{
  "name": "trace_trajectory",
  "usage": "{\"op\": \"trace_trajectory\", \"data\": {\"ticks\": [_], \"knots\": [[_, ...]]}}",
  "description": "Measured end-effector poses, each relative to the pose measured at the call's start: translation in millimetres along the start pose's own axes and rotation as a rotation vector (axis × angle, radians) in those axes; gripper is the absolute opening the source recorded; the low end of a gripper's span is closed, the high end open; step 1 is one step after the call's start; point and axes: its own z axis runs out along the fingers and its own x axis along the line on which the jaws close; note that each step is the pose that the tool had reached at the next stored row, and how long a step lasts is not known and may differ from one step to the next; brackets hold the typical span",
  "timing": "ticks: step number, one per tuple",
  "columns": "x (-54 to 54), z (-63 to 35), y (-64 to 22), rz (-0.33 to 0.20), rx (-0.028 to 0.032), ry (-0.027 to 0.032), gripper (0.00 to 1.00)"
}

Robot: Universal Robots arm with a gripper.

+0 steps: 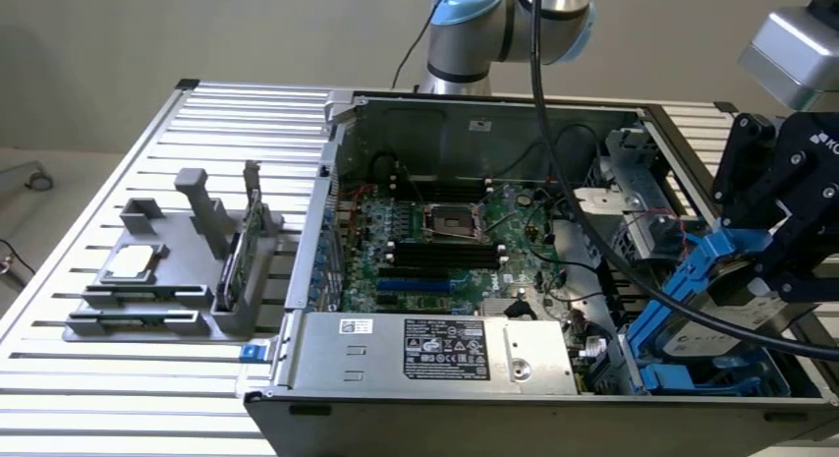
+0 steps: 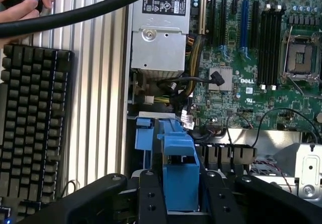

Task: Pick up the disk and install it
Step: 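Insert the disk into the insertion slot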

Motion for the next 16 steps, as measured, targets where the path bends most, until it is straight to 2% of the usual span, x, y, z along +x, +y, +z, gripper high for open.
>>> {"op": "trace_trajectory", "data": {"ticks": [2,4,16], "knots": [[-0.2,0.1,-0.3,0.000,-0.0006,0.0005,0.34],[-0.3,0.4,-0.7,0.000,-0.0009,0.0005,0.47],[-0.3,0.7,-1.4,0.000,-0.0015,0.0004,0.47]]}}
